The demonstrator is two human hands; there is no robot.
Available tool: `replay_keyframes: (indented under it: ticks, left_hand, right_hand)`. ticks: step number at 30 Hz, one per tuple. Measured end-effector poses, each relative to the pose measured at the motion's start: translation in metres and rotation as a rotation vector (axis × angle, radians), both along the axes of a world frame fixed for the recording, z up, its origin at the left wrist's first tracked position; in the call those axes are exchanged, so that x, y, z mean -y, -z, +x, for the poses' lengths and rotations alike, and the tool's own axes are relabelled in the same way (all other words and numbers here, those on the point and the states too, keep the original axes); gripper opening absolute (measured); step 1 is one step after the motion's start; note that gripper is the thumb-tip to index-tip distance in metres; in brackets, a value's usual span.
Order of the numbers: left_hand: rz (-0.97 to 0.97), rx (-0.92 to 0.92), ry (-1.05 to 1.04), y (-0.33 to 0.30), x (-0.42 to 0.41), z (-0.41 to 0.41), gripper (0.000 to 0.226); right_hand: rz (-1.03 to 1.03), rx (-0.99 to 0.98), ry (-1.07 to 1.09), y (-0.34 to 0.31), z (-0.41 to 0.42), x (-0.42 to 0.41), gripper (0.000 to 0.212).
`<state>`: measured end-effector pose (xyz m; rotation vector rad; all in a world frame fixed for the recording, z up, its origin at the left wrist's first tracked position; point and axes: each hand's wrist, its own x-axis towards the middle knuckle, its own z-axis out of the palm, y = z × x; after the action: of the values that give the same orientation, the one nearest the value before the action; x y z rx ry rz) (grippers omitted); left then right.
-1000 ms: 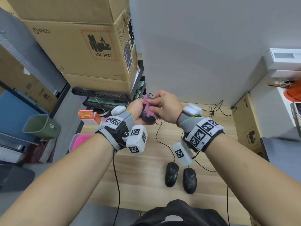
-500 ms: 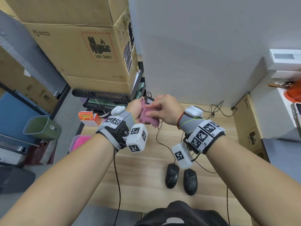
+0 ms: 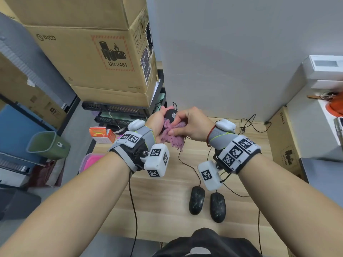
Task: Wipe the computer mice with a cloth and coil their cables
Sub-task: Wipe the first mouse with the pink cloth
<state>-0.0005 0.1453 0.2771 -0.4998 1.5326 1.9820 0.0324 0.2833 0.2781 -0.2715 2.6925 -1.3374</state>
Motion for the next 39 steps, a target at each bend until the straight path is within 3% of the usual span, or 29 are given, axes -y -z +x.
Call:
replay_keyframes:
  ticks: [2, 5, 7, 11, 14, 21, 31, 34, 39]
  left_hand:
    - [0.041, -0.006, 0.048, 0.0, -0.001, 0.002, 0.058]
    - [0.134, 0.025, 0.129, -0.002, -0.005, 0.005, 0.082]
    - [0.162, 0.025, 0.188, -0.002, -0.005, 0.004, 0.087]
    - [0.221, 0.046, 0.152, -0.002, 0.002, 0.003, 0.04]
    - [0.171, -0.004, 0.162, 0.004, 0.006, -0.002, 0.03]
    - [0.008, -0.08, 0.184, 0.006, 0.015, -0.009, 0.044]
    - [0.059, -0.131, 0.225, 0.004, 0.006, 0.001, 0.038]
    - [0.048, -0.152, 0.218, 0.005, 0.007, -0.001, 0.042]
    - [0.091, -0.104, 0.232, 0.008, 0.014, -0.001, 0.034]
  right_hand:
    - [0.016, -0.015, 0.046, 0.001, -0.005, -0.005, 0.019]
    - [0.047, -0.056, 0.29, 0.005, -0.016, -0.014, 0.018]
    - [0.067, -0.046, 0.38, 0.009, -0.02, -0.019, 0.022]
    - [0.105, -0.007, 0.416, 0.016, -0.018, -0.024, 0.024]
    - [0.054, 0.001, 0.365, 0.016, -0.012, -0.025, 0.021]
    - [-0.114, 0.124, 0.027, -0.005, -0.003, -0.025, 0.021]
    - [-0.05, 0.051, 0.336, 0.002, -0.01, -0.031, 0.017]
    - [-0.166, 0.046, 0.349, 0.001, -0.007, -0.032, 0.017]
    - [-0.405, 0.135, -0.003, -0.011, 0.008, -0.034, 0.018]
